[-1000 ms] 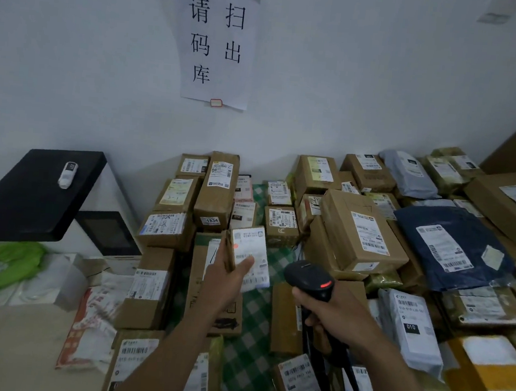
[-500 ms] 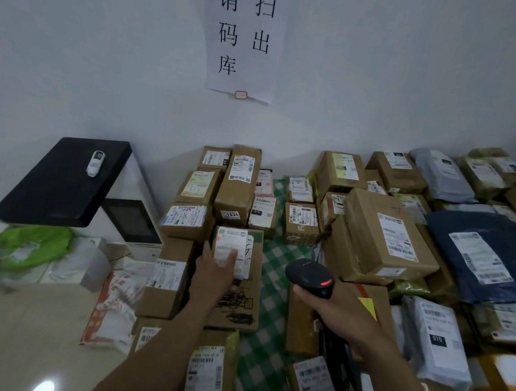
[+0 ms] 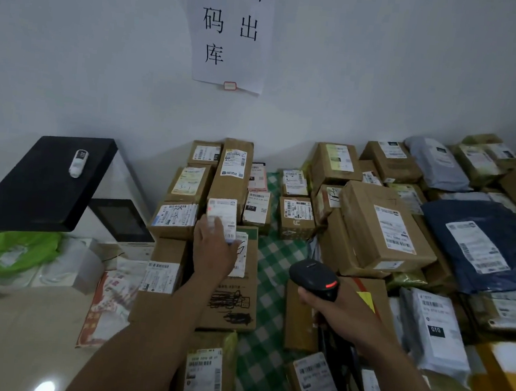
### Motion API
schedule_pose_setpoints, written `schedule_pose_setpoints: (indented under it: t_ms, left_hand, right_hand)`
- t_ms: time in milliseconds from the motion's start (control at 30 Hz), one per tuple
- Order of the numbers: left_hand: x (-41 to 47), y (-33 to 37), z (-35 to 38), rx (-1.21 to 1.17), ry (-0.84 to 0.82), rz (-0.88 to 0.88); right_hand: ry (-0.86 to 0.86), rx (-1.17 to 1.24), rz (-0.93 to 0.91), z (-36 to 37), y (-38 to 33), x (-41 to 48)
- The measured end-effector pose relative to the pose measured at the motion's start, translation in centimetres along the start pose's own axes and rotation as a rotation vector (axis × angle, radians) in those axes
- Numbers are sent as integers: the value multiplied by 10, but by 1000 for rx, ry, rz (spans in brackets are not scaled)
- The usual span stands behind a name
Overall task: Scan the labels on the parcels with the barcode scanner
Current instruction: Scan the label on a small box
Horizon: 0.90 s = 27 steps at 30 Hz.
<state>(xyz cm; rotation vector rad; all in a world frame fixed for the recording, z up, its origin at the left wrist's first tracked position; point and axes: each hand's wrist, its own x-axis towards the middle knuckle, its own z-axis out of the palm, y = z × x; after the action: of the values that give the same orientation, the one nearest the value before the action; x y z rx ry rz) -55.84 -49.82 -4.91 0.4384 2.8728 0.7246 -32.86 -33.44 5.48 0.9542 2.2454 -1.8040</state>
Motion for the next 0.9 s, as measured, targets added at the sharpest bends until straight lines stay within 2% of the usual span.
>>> schedule_pose_setpoints:
  t_ms: [133,300,400,533,567,700,800,900]
  left_hand:
    - [0,6,3,93,20,10]
    - [-52,30,5,-140,57,173]
    - [-101,46,24,-221,-82,229]
    - [-155,39,72,-342,-517,163]
    - [-165,36,84,-372,-579,169]
    - [-194,27,114,-476,-699,71]
    - [-206,26,129,-583,-819,-119]
    - [-211,22,141,-616,-807,-259]
  right_hand:
    - [23,14,-8,-6,2,-5]
    - [79,41,10,-21,11,-14]
    - [95,49,38,-28,19,-22]
    - [93,74,84,-32,40,-32]
    - [99,56,93,-33,45,-34]
    - [94,24,136,-32,66,-43]
    - [98,23,160,-30,75,-49]
    - [72,18,177,-29,83,-53]
